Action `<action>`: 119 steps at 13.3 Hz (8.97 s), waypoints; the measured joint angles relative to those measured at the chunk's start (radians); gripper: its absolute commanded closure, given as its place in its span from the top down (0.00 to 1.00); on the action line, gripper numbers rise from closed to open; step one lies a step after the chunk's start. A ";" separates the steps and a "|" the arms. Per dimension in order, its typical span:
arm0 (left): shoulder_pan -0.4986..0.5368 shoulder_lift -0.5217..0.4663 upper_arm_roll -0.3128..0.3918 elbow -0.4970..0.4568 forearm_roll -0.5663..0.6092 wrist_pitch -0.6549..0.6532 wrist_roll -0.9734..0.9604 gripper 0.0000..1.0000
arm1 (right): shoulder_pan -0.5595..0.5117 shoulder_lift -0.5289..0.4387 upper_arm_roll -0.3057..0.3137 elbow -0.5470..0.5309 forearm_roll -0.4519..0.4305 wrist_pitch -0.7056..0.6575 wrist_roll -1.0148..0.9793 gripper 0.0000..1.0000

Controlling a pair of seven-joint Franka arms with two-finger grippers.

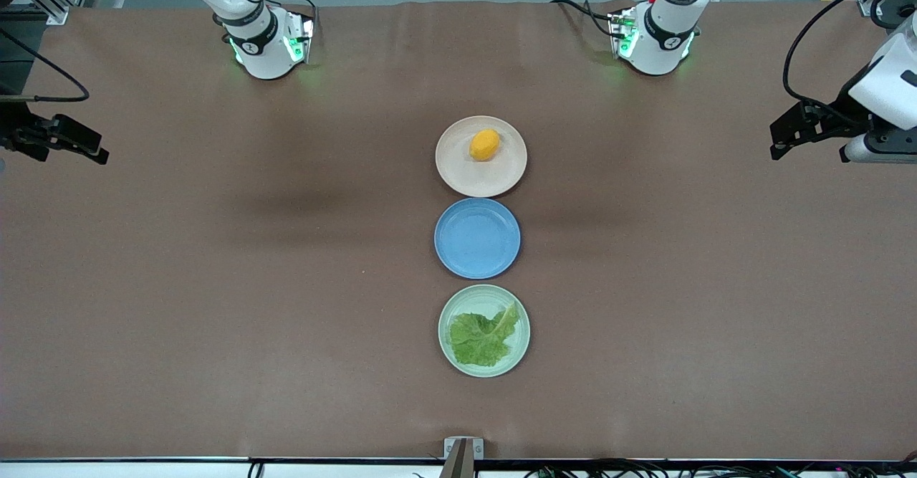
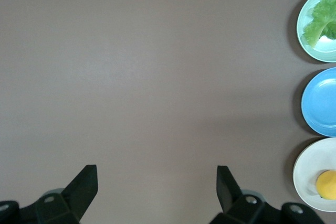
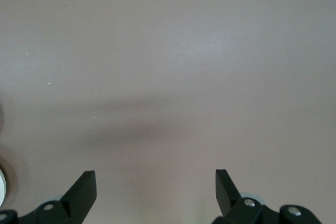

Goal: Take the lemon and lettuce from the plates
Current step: 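Move the left gripper toward the lettuce leaf on the green plate, then lower the left gripper onto the lettuce leaf and close it, then lift the lettuce leaf and carry it off the green plate, then release the lettuce on the table while the right gripper reaches the lemon, then lower the right gripper onto the lemon and close it, then lift the lemon off the white plate and carry it aside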

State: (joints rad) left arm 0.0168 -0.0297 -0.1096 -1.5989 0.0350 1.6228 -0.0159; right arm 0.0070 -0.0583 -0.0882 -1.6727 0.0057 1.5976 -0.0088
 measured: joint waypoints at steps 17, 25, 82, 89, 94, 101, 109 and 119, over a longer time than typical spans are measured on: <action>-0.269 0.620 -0.076 0.117 -0.002 0.760 -0.023 1.00 | 0.000 -0.014 0.005 -0.027 -0.002 0.037 -0.019 1.00; -0.384 0.934 -0.074 0.198 -0.002 1.175 -0.001 0.73 | 0.000 -0.014 0.006 -0.030 -0.002 0.024 -0.019 1.00; -0.136 0.380 0.095 0.097 0.185 0.301 0.024 1.00 | 0.880 0.186 0.049 -0.315 0.097 0.563 1.529 1.00; -0.118 0.224 0.096 0.207 0.118 0.095 0.026 1.00 | 1.026 0.469 0.047 -0.209 0.095 0.679 1.682 1.00; -0.102 0.077 0.097 0.196 0.038 -0.121 0.026 1.00 | 1.059 0.598 0.045 -0.119 0.087 0.744 1.751 0.99; -0.064 -0.065 0.088 0.046 0.001 -0.145 0.023 1.00 | 1.108 0.673 0.044 -0.113 0.085 0.779 1.774 0.95; -0.064 -0.032 0.079 0.038 0.001 -0.106 0.022 1.00 | 1.120 0.674 0.025 -0.100 0.042 0.779 1.786 0.04; -0.056 -0.204 0.073 0.068 0.000 -0.235 0.034 1.00 | 0.770 0.528 -0.002 -0.147 0.030 0.701 1.136 0.02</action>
State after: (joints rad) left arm -0.0391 -0.2337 -0.0363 -1.5308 0.0351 1.3883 0.0179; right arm 0.7770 0.4699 -0.0904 -1.8193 0.0355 2.2986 1.1269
